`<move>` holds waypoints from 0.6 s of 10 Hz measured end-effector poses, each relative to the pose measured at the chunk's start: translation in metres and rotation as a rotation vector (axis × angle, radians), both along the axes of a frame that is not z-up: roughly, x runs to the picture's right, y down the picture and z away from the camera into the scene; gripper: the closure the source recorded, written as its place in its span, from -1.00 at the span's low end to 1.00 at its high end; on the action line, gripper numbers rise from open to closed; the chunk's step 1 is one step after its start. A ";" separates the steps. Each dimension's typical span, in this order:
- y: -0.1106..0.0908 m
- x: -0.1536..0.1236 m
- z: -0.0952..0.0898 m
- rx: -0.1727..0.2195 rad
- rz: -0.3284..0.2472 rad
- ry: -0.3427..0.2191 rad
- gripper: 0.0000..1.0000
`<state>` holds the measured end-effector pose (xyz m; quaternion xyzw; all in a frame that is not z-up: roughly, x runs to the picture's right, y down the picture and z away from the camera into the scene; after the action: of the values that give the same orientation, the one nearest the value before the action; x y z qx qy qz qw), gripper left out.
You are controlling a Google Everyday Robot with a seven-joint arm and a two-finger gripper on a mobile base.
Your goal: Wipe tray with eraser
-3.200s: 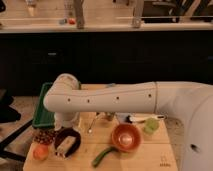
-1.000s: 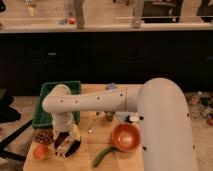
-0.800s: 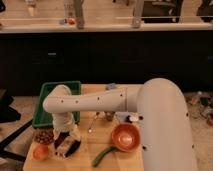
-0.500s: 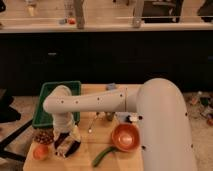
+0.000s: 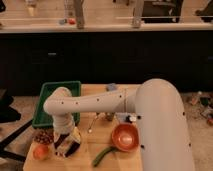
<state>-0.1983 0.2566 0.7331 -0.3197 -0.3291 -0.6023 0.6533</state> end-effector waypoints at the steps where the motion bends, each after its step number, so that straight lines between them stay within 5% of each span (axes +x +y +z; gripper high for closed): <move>1: 0.001 0.000 0.001 -0.003 0.004 0.000 -0.50; 6: 0.003 -0.001 0.010 -0.013 0.003 0.003 -0.50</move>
<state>-0.1995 0.2592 0.7428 -0.3243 -0.3326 -0.5986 0.6526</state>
